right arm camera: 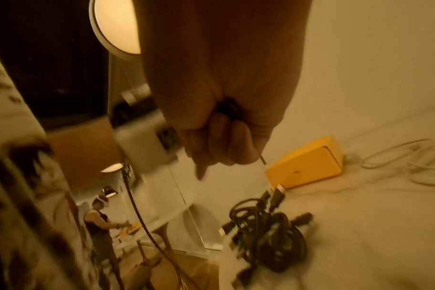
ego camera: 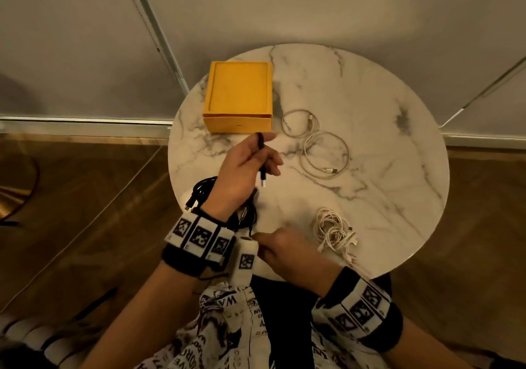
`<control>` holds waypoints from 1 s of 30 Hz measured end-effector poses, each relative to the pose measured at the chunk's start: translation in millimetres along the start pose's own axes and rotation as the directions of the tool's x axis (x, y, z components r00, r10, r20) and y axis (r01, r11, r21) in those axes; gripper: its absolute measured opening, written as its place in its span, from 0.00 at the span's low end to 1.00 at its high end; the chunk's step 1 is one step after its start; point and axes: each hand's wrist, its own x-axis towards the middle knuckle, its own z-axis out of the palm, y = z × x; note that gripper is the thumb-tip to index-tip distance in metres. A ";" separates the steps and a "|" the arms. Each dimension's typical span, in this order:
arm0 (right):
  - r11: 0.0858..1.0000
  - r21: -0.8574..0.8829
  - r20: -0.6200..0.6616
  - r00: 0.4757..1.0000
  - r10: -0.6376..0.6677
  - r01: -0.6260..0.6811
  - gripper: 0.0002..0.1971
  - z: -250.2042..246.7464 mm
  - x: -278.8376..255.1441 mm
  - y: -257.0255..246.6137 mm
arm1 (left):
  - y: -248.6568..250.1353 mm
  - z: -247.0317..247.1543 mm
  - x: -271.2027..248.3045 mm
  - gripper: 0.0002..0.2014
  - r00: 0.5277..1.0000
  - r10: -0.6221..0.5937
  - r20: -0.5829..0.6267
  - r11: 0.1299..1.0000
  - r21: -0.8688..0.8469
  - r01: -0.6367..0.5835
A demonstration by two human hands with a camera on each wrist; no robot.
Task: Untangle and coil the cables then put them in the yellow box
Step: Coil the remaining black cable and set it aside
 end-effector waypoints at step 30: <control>0.976 0.188 -0.410 0.912 -0.020 0.106 0.14 -55.1 -37.5 46.0 | -25.0 18.5 -66.7 0.15 0.847 -0.222 0.482 0.916 -0.195 0.351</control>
